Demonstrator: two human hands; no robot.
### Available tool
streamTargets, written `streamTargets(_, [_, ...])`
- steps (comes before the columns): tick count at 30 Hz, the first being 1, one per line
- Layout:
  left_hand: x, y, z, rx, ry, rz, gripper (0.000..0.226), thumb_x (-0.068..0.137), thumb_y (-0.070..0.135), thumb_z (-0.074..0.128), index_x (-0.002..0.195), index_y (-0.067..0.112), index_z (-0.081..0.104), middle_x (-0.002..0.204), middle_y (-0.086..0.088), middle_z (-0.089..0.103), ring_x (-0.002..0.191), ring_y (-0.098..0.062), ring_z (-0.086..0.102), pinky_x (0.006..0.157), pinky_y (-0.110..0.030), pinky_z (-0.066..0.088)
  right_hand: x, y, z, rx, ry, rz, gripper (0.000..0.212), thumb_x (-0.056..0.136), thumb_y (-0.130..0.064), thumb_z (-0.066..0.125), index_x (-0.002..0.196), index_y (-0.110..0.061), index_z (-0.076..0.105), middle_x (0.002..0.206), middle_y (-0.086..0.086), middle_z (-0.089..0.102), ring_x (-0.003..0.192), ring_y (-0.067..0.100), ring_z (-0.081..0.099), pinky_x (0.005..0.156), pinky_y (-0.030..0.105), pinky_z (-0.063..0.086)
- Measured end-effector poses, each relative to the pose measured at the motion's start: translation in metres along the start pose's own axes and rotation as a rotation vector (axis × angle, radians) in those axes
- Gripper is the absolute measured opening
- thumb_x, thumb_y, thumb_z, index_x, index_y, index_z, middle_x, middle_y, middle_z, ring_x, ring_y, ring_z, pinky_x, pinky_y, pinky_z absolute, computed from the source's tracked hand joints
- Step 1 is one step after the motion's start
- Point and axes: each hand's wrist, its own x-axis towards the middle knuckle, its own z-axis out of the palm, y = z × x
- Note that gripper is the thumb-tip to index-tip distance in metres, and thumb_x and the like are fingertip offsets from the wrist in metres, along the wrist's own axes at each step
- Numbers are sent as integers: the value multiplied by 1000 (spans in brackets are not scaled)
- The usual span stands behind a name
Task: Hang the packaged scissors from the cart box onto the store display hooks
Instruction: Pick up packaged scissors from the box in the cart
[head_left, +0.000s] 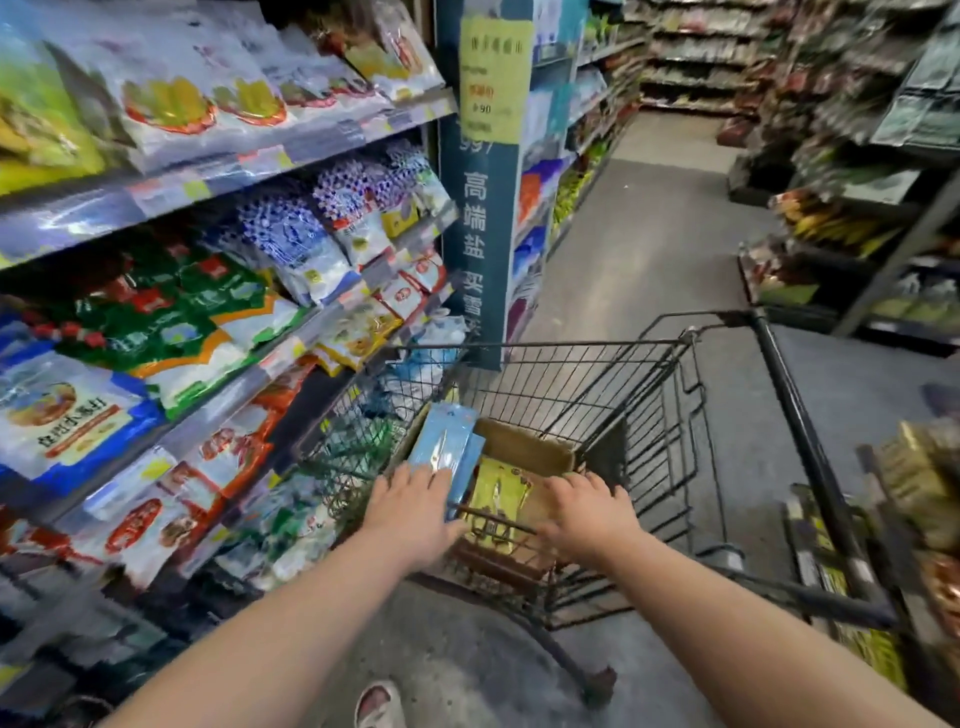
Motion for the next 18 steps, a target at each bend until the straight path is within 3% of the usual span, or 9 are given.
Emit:
streamTargets(3, [37, 3, 2, 30, -26, 39, 74, 90, 59, 40, 148, 19, 19, 153, -6, 27, 142, -30, 20, 116, -49, 21, 23, 13, 1, 1, 5, 36, 56, 89, -46, 46, 139, -24, 35, 146, 2, 39, 136, 25, 31, 111, 51, 25])
streamTargets(18, [243, -42, 15, 65, -242, 260, 73, 91, 57, 40, 148, 17, 20, 151, -7, 30, 142, -30, 22, 114, -48, 25, 180, 17, 15, 98, -166, 286, 53, 91, -40, 47, 139, -22, 35, 142, 5, 43, 133, 27, 37, 107, 45, 33])
